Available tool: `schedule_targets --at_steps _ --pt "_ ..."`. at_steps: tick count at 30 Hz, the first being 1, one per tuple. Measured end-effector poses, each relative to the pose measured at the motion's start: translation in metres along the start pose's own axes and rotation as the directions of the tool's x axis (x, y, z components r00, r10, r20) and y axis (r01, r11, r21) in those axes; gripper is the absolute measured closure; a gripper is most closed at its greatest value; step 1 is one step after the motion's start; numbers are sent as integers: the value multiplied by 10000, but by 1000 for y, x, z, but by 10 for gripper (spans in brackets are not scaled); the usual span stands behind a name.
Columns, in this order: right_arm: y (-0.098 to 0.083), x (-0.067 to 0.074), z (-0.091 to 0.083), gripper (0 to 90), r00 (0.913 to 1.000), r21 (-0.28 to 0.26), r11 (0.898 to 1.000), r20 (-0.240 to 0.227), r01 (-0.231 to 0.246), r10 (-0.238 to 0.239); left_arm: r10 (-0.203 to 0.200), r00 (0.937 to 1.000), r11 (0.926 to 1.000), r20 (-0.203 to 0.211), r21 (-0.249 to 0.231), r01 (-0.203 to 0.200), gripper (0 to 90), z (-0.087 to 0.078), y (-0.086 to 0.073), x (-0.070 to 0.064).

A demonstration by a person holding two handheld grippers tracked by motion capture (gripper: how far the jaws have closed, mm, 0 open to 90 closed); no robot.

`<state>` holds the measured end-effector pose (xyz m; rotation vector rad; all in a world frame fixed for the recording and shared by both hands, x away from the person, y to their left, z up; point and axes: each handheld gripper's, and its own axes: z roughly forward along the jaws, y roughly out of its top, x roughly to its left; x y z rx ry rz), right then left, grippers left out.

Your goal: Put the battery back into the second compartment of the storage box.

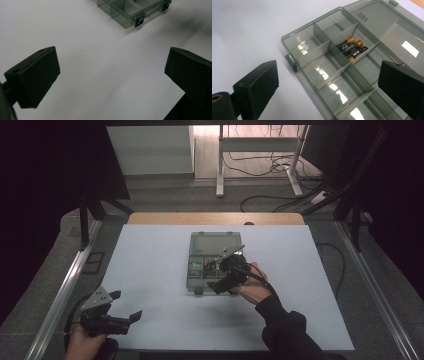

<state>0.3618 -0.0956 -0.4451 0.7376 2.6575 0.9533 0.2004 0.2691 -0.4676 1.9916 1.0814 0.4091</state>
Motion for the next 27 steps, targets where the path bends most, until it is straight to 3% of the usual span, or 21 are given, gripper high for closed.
schedule_targets --at_steps 11,27 --pt "-23 0 -26 0 9999 -391 9992 160 -42 48 7 10000 10000 -15 -4 -7 1 0 0 0" --pt "-53 3 -62 0 9981 -1012 9936 317 -494 528 16 10000 10000 -19 4 -16 1 0 0 -1"
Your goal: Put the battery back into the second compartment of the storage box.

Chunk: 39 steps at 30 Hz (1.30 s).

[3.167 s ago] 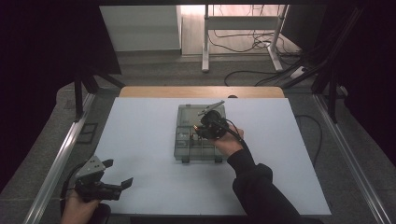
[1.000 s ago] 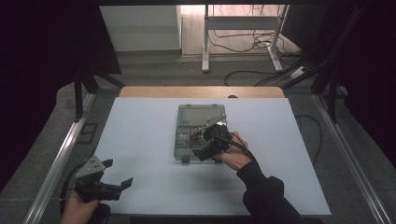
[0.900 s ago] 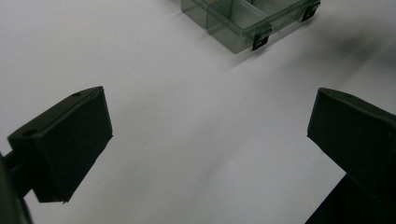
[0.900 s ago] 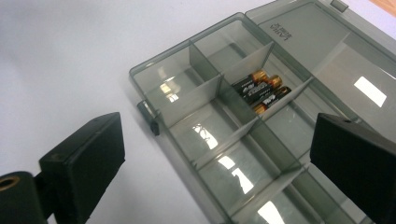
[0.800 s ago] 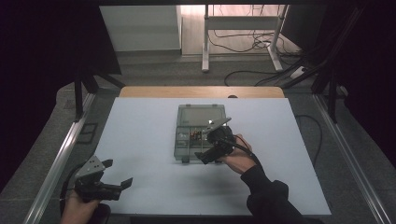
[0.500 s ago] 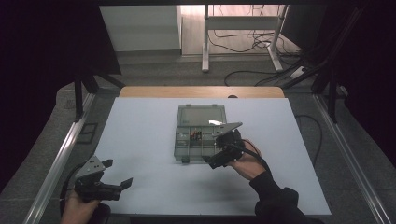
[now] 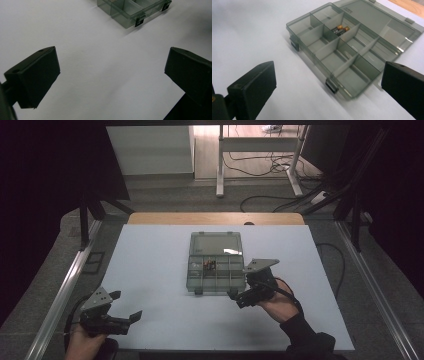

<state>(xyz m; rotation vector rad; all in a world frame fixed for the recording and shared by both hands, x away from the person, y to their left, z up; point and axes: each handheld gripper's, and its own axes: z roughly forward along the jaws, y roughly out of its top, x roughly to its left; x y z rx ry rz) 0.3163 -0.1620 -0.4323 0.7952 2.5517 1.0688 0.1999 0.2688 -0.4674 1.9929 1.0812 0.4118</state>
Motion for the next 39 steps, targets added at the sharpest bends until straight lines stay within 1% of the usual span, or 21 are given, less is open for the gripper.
schedule_targets --at_steps 4,11,16,23,32,36,37,39 --pt "-10 -1 -10 0 9999 -13 10000 161 -58 59 2 10000 10000 -4 6 -2 1 0 0 0" --pt "-29 -5 -25 0 9982 -100 9986 291 -528 531 -14 10000 10000 -11 5 14 1 0 0 0" --pt "-42 -7 -37 0 9961 -141 9971 454 -754 759 -31 10000 10000 -15 -6 31 0 0 0 0" --pt "-58 -9 -52 0 9927 -155 9954 731 -948 957 -48 10000 10000 -25 -7 48 0 0 0 0" --pt "-83 -10 -70 0 9838 -427 9902 1150 -1332 1373 -65 10000 10000 -49 -47 65 0 -1 0 1" --pt "-96 -10 -76 0 9788 -415 9873 1315 -1531 1573 -77 9999 9999 -123 -122 76 0 -2 -1 1" --pt "-100 -10 -77 0 9773 -370 9864 1347 -1599 1635 -31 9997 9998 -229 -175 27 0 -2 -1 1" --pt "-106 -10 -78 0 9737 -377 9846 1466 -1706 1743 -92 9997 9997 -241 -216 86 0 -2 -1 2"
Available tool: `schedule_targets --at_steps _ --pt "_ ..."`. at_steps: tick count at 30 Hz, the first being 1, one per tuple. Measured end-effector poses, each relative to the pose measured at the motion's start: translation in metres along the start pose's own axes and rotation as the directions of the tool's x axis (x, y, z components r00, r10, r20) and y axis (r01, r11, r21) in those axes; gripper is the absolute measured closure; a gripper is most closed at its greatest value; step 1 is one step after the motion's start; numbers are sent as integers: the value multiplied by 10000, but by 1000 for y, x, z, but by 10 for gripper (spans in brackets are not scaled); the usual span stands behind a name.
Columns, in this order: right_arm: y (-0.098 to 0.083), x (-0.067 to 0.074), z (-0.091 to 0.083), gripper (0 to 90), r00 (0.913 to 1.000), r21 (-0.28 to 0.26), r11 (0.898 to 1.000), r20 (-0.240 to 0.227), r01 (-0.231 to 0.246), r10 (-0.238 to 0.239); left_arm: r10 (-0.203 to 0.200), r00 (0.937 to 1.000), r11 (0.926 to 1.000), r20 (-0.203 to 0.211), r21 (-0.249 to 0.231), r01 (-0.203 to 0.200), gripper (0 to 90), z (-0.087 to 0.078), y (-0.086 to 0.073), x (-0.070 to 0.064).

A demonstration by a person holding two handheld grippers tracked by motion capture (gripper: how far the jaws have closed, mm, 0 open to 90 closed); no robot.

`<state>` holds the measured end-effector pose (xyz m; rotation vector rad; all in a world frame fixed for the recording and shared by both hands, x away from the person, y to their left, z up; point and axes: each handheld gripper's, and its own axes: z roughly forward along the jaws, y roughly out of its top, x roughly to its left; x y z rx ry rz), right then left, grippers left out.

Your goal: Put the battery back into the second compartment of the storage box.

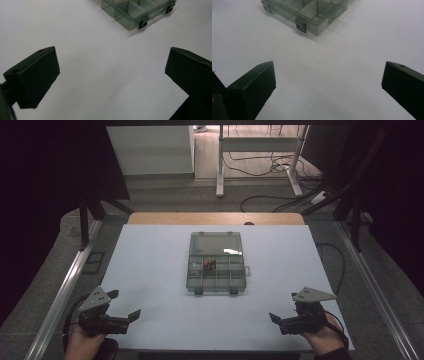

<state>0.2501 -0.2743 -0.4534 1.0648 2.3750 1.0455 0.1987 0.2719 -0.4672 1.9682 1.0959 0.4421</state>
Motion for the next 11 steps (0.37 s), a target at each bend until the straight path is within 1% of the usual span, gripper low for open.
schedule_targets --at_steps 1,4,5,7,9,11 --pt "-3 -1 -1 0 9999 -27 9999 43 -126 126 -20 10000 10000 2 -8 20 0 0 0 0" --pt "-10 -4 -3 0 9991 -32 9995 282 -301 302 -20 10000 10000 -2 6 20 0 0 0 0" --pt "-11 -6 -3 0 9985 -41 9990 315 -438 439 8 10000 10000 -3 18 -8 0 0 0 0" --pt "-12 -8 -5 0 9970 -243 9972 310 -708 716 28 10000 10000 -1 41 -28 0 0 0 0" --pt "-12 -10 -5 0 9959 -217 9959 221 -875 880 14 10000 10000 2 22 -14 0 0 0 0" --pt "-12 -10 -4 0 9959 -162 9960 188 -879 882 11 10000 10000 14 52 -11 0 1 1 0"
